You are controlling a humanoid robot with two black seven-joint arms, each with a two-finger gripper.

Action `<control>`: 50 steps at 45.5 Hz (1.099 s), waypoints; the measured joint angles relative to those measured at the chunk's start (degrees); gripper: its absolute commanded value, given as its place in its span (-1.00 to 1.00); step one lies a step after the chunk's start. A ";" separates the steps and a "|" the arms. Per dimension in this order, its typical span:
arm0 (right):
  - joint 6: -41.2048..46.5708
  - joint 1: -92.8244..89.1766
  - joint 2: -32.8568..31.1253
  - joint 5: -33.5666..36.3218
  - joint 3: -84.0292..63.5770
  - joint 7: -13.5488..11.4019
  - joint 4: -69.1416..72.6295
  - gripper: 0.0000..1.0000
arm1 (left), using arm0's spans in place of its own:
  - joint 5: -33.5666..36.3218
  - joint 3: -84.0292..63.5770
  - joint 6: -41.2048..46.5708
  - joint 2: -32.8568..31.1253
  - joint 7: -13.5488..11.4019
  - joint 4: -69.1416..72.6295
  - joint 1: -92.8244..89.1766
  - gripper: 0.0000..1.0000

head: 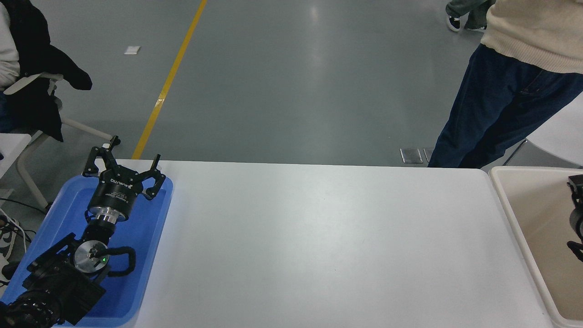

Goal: Pick up paper ball place in dustbin

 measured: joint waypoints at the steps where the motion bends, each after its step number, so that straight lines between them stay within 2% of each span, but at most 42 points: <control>1: 0.26 -0.33 0.09 0.33 1.60 0.98 1.04 1.00 | 0.00 0.00 0.00 0.00 0.00 0.01 0.00 1.00; 14: 9.64 -3.53 2.80 7.09 10.12 13.56 6.87 1.00 | 0.00 0.00 0.00 0.00 -0.01 0.00 0.00 1.00; 20: 12.61 -5.14 5.65 8.73 12.16 17.88 8.95 1.00 | 0.00 0.00 0.00 -0.02 -0.01 0.01 0.01 1.00; 26: 12.67 -6.95 9.25 9.01 14.45 20.48 11.94 1.00 | 0.01 0.00 0.00 -0.05 -0.01 0.01 0.01 1.00; 36: 6.67 -9.66 13.46 4.81 16.63 24.58 18.39 1.00 | 0.01 0.00 0.00 -0.07 0.00 0.00 0.01 1.00; 50: 4.39 -11.60 15.22 2.34 17.67 26.54 22.32 1.00 | 0.00 0.00 0.00 -0.08 0.00 0.00 0.01 1.00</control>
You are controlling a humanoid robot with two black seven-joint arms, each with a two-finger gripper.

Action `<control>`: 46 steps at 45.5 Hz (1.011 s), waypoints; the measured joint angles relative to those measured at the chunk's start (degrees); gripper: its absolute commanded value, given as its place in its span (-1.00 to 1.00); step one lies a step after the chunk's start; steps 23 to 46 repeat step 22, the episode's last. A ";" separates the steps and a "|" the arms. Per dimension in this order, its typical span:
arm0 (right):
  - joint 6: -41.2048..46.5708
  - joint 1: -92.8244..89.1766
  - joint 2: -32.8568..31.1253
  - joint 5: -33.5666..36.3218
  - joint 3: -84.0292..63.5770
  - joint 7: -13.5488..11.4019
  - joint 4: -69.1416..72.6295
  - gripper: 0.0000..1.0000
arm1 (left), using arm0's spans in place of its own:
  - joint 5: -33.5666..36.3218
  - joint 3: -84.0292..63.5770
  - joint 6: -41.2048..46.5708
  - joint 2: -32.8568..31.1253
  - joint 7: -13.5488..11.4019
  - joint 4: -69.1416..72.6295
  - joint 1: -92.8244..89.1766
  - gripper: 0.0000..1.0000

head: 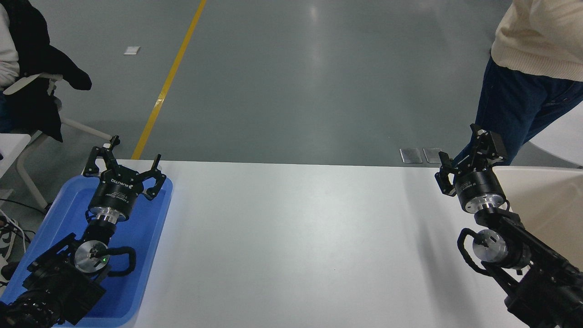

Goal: Pick up paper ball place in dustbin

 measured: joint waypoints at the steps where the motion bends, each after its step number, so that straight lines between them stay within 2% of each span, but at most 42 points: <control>1: -0.04 -0.10 0.08 -0.04 0.08 0.13 0.13 1.00 | 0.00 0.00 0.00 0.00 0.00 0.00 0.00 1.00; 16: -0.37 -1.57 1.35 0.41 1.46 1.84 0.90 1.00 | 0.00 0.00 0.00 0.00 0.02 0.00 0.00 1.00; 46: -0.39 -2.65 1.56 0.49 1.54 2.05 0.36 1.00 | 0.00 0.00 0.00 0.00 0.02 0.00 0.00 1.00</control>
